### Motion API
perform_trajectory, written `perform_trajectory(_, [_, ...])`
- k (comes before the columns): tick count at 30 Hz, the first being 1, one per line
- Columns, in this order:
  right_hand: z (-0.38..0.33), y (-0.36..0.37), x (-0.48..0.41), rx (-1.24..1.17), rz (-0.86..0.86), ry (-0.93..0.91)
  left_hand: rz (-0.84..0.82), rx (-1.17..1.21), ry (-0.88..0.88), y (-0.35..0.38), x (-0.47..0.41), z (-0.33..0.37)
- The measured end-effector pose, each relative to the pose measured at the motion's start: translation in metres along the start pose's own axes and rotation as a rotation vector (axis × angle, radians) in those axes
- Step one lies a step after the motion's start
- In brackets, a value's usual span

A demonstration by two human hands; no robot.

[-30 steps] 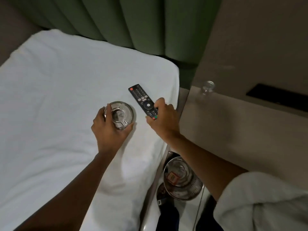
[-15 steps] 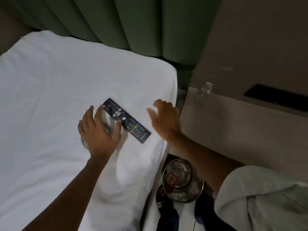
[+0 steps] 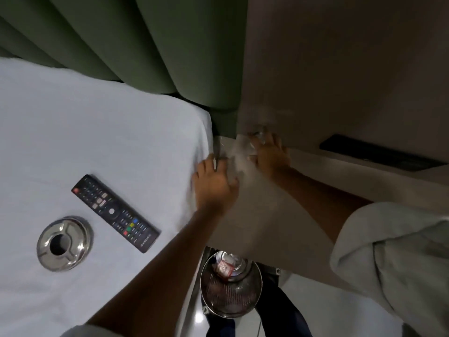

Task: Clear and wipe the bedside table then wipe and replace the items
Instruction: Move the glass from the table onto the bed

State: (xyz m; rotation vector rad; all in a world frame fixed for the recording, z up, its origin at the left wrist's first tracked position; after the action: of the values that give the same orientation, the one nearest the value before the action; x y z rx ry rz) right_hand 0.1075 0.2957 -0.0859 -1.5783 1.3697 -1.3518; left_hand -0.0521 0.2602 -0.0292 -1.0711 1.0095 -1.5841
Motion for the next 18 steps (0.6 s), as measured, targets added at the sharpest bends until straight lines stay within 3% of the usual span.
perform_trajectory(3, [0.008,0.017,-0.018,-0.001,-0.076,-0.005,-0.165,0.080,-0.007,0.034,-0.003,0.007])
perform_trajectory(10, [0.007,0.014,0.009,-0.070,0.071,-0.044,-0.365,0.126,0.015,0.071,0.011,0.003])
perform_trajectory(14, [0.007,-0.008,0.046,-0.376,0.201,0.032,-0.310,0.171,0.081,0.061,0.020,0.008])
perform_trajectory(18, [-0.020,-0.062,0.063,-0.649,0.350,-0.037,-0.079,0.163,0.124,0.015,0.023,0.007])
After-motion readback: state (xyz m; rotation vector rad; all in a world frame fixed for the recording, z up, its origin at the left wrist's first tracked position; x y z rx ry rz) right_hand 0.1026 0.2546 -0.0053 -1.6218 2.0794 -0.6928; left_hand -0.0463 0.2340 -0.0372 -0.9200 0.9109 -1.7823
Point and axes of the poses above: each hand's wrist, its own x-axis away from the middle knuckle, its own y-axis out of the palm, z = x × y, the point moved 10 cm from there along -x, towards the middle knuckle, and after that the axes turned 3 degrees about -y, right-handed, at the moved point
